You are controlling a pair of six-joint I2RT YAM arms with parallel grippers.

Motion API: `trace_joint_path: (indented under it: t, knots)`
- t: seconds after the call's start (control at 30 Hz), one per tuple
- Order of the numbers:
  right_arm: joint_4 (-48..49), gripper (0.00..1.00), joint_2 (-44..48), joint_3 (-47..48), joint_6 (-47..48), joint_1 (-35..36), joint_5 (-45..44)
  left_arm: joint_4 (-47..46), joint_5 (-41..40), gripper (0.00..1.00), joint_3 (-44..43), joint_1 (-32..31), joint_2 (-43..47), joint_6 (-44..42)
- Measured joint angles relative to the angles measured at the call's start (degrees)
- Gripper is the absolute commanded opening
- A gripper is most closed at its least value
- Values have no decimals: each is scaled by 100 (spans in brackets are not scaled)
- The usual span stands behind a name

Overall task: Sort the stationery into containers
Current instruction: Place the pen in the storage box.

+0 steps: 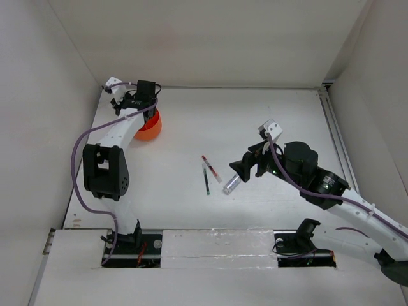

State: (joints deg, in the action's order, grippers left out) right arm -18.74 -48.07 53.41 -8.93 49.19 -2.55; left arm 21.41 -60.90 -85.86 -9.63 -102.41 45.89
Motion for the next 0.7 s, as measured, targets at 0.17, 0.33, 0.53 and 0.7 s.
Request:
trace_joint_path:
  t: [0.17,0.33,0.53,0.7]
  knots:
    - [2,99,0,0,17,0,20,50,-2,0,0,-2,-168,52]
    - [9,99,-70,0,37,0,116,-46,-2,0,0,0,-173,63]
    - [17,99,-138,0,39,0,168,-214,-2,0,0,0,-201,109]
    - [35,99,-157,0,66,0,214,-284,-2,0,0,0,-341,170]
